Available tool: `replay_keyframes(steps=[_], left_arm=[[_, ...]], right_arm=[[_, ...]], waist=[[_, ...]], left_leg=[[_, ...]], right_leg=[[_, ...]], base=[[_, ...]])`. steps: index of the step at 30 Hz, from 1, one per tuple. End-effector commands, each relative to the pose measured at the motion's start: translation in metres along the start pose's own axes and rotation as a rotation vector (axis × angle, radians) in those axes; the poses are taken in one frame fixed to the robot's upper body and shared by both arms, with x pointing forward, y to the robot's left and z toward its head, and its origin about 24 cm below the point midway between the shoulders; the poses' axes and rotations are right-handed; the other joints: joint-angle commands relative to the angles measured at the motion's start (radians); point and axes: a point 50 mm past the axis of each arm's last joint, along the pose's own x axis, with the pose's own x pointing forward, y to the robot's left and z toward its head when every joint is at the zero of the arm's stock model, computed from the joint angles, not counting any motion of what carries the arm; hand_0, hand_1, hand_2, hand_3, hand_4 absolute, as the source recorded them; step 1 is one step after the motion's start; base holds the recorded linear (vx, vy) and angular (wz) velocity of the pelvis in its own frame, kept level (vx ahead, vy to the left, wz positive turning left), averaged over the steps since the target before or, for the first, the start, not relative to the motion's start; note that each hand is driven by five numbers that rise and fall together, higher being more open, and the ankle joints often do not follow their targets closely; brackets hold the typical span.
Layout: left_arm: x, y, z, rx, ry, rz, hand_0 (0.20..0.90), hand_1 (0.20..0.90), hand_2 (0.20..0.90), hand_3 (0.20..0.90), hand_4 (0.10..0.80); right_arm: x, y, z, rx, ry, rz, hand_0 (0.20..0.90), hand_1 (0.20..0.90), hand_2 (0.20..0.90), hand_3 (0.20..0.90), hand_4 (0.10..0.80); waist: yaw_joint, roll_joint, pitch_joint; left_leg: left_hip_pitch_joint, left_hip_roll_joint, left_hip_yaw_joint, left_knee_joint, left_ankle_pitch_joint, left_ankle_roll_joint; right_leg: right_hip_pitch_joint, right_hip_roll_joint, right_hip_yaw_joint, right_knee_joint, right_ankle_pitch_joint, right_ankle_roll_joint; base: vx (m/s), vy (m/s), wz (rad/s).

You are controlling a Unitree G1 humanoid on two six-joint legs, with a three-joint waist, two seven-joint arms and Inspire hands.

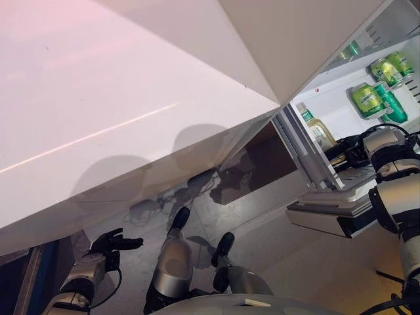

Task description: Put drinks into fridge and close the fridge

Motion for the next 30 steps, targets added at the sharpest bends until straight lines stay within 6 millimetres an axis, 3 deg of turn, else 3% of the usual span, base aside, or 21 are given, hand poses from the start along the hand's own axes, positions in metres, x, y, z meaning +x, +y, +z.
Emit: replay_keyframes(steps=[1, 2, 3, 4, 6, 24, 30], left_arm=[[-0.005, 0.033, -0.016, 0.069, 0.049, 0.098, 0.9, 0.9, 0.9, 0.9, 0.8], [-0.005, 0.033, -0.016, 0.068, 0.05, 0.099, 0.9, 0.9, 0.9, 0.9, 0.8], [-0.005, 0.034, -0.016, 0.066, 0.048, 0.098, 0.9, 0.9, 0.9, 0.9, 0.8], [-0.005, 0.034, -0.015, 0.065, 0.047, 0.098, 0.9, 0.9, 0.9, 0.9, 0.8], [-0.004, 0.033, -0.015, 0.061, 0.046, 0.1, 0.9, 0.9, 0.9, 0.9, 0.8], [-0.003, 0.031, -0.014, 0.061, 0.056, 0.113, 0.9, 0.9, 0.9, 0.9, 0.8], [-0.003, 0.03, -0.022, 0.062, 0.077, 0.109, 0.9, 0.9, 0.9, 0.9, 0.8]], right_arm=[[-0.029, -0.04, 0.005, 0.009, -0.013, -0.12, 0.575, 0.575, 0.575, 0.521, 0.421], [-0.029, -0.041, 0.005, 0.013, -0.017, -0.122, 0.575, 0.575, 0.575, 0.521, 0.421], [-0.03, -0.041, 0.006, 0.012, -0.018, -0.124, 0.764, 0.764, 0.764, 0.741, 0.641], [-0.03, -0.042, 0.006, 0.011, -0.019, -0.125, 0.846, 0.846, 0.846, 0.837, 0.737], [-0.031, -0.042, 0.007, 0.011, -0.025, -0.127, 0.9, 0.9, 0.9, 0.9, 0.8], [-0.036, -0.049, 0.017, 0.134, -0.124, -0.258, 0.9, 0.9, 0.9, 0.9, 0.8], [-0.046, -0.061, 0.027, 0.239, -0.279, -0.384, 0.9, 0.9, 0.9, 0.9, 0.8]], waist=[[-0.005, 0.005, -0.039], [-0.006, 0.005, -0.038], [-0.008, 0.006, -0.037], [-0.008, 0.006, -0.037], [-0.013, 0.006, -0.036], [-0.029, 0.001, -0.048], [-0.05, 0.002, -0.07]], left_leg=[[-0.042, -0.069, 0.066, -0.007, -0.011, 0.071], [-0.042, -0.069, 0.067, -0.006, -0.011, 0.071], [-0.043, -0.069, 0.067, -0.005, -0.011, 0.071], [-0.045, -0.069, 0.068, -0.005, -0.011, 0.071], [-0.044, -0.068, 0.071, -0.007, -0.012, 0.071], [-0.027, -0.066, 0.082, -0.003, -0.023, 0.074], [-0.003, -0.063, 0.089, -0.009, -0.029, 0.076]], right_leg=[[-0.066, 0.009, -0.002, 0.064, 0.039, 0.021], [-0.067, 0.009, -0.001, 0.065, 0.039, 0.021], [-0.068, 0.009, 0.0, 0.066, 0.039, 0.021], [-0.069, 0.009, 0.001, 0.066, 0.039, 0.021], [-0.072, 0.01, 0.003, 0.067, 0.039, 0.022], [-0.06, 0.012, 0.017, 0.071, 0.034, 0.019], [-0.048, 0.015, 0.031, 0.071, 0.032, 0.02]], base=[[0.0, 0.0, 0.0], [0.0, 0.0, 0.0], [0.0, 0.0, 0.0], [0.0, 0.0, 0.0], [0.0, 0.0, 0.0], [0.0, 0.0, 0.0], [0.007, 0.022, -0.02]])
